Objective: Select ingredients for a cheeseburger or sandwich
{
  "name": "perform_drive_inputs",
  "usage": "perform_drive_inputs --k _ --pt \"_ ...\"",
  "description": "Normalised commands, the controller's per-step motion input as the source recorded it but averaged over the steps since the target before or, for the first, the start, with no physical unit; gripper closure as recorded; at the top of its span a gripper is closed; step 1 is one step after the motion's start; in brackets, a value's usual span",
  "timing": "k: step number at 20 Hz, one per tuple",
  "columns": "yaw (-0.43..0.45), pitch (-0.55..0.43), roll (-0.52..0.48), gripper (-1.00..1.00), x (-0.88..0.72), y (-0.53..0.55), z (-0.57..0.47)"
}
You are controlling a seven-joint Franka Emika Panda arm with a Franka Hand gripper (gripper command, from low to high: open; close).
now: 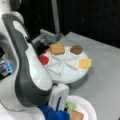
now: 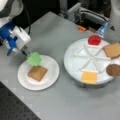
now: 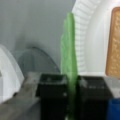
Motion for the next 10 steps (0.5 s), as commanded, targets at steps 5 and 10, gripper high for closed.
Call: perform_drive_inputs --k 5,10 --pt "0.204 0.086 -0.044 1.0 0.37 -0.18 -0.21" --pt "0.213 0.01 -0.05 1.0 0.37 -0.19 -0.24"
